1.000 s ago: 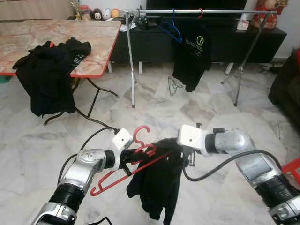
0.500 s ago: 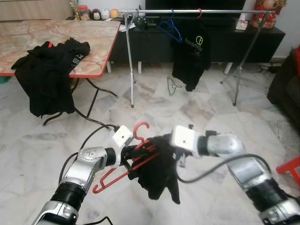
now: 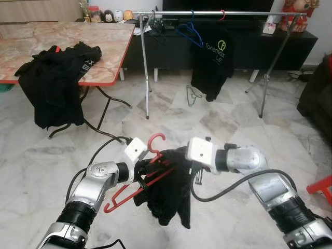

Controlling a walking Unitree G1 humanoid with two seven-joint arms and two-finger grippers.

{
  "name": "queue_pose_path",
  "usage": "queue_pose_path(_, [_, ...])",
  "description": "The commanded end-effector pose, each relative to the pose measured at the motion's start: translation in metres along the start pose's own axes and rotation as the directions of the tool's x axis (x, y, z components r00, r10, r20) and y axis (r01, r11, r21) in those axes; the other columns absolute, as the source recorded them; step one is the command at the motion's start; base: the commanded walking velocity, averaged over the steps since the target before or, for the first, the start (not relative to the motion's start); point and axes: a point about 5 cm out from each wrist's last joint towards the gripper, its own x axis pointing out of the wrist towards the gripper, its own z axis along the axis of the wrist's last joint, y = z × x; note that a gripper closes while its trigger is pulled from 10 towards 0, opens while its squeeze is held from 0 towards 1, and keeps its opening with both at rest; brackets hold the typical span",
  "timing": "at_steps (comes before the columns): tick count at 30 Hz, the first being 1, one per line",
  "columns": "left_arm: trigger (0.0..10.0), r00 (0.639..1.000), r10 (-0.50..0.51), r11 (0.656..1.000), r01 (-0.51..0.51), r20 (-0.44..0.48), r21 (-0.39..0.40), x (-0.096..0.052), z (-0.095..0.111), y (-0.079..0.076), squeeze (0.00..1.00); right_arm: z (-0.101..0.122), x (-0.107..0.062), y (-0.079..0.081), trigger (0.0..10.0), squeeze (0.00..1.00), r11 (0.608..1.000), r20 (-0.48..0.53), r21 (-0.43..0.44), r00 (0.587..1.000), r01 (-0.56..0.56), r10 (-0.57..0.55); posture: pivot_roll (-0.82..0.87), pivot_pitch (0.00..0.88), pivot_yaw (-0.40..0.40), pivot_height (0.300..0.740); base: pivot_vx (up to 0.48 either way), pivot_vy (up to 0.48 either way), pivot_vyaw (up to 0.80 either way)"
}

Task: Hang hanger

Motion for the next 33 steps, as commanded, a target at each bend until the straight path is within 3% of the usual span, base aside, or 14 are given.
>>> queue_pose_path(1, [10.0,1.000,-0.006,1.000,0.006,0.023,0.008,0.000,0.006,0.001,0.00,0.011,-0.001,0.003,10.0,0.00,0.999,0.043,-0.021,0.998,-0.041,0.042,-0.10,0.000,-0.027,0.740,0.000,0.000,0.00])
queue_pose_path(21, [10.0,0.998,-0.053,0.999,0.053,0.026,-0.002,-0.002,0.006,-0.003,0.00,0.008,-0.001,0.000,10.0,0.00,0.999,0.003,-0.038,1.000,-0.029,0.029,-0.09,0.000,-0.031,0.740,0.000,0.000,0.00])
queue_pose_path(30, [10.0,0.992,-0.104,0.994,0.105,0.069,-0.007,-0.002,0.012,-0.008,0.00,0.008,0.000,-0.001,10.0,0.00,0.999,0.003,-0.037,1.000,-0.025,0.025,-0.09,0.000,-0.032,0.740,0.000,0.000,0.00])
queue_pose_path(33, [10.0,0.988,-0.122,0.992,0.119,0.096,0.032,-0.003,0.016,-0.010,0.00,0.009,0.000,-0.001,10.0,0.00,0.999,0.005,-0.040,1.000,-0.028,0.028,-0.09,0.000,-0.034,0.740,0.000,0.000,0.00])
